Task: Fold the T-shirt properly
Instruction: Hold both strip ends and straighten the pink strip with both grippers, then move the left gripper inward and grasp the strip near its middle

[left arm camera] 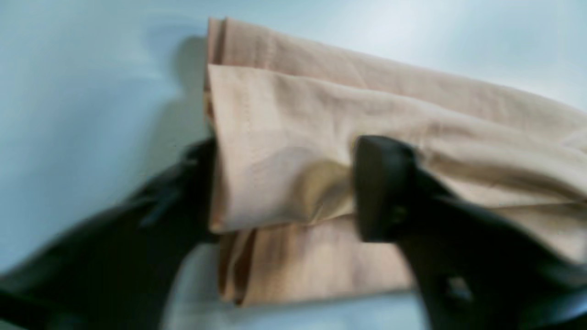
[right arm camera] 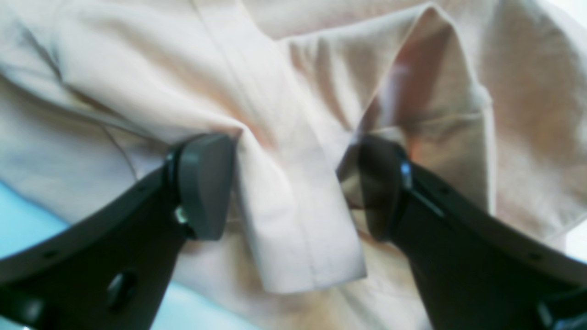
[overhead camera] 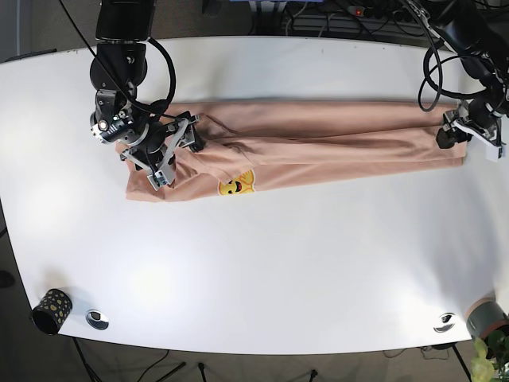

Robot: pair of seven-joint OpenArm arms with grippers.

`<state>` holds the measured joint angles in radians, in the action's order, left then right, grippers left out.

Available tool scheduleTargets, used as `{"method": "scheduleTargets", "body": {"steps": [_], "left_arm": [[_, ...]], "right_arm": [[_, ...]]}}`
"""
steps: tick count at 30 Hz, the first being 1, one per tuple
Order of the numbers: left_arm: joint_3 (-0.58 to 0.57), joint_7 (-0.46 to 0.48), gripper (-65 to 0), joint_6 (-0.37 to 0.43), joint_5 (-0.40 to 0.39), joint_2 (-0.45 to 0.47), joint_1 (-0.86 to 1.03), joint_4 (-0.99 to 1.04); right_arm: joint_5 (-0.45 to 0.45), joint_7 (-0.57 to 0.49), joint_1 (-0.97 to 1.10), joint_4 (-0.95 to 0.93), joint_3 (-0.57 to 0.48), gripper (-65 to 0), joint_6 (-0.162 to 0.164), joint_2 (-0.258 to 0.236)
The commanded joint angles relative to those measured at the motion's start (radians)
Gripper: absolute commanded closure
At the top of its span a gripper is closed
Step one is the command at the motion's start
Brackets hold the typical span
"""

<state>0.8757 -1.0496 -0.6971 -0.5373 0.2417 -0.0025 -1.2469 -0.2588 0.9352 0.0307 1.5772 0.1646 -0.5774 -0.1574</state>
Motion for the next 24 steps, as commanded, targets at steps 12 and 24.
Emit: {"method": "scheduleTargets", "body": {"steps": [12, 24], "left_arm": [[-0.114, -0.01, -4.9, -0.001, 0.007, 0.012, 0.032, -0.213], [-0.49, -0.01, -4.7, -0.001, 0.01, -0.011, 0.072, -0.526]], "right_arm": [[-0.004, -0.006, -0.01, 0.019, 0.006, -40.9, 0.0, 0.02], [-0.004, -0.006, -0.01, 0.019, 0.006, -40.9, 0.0, 0.022]]}}
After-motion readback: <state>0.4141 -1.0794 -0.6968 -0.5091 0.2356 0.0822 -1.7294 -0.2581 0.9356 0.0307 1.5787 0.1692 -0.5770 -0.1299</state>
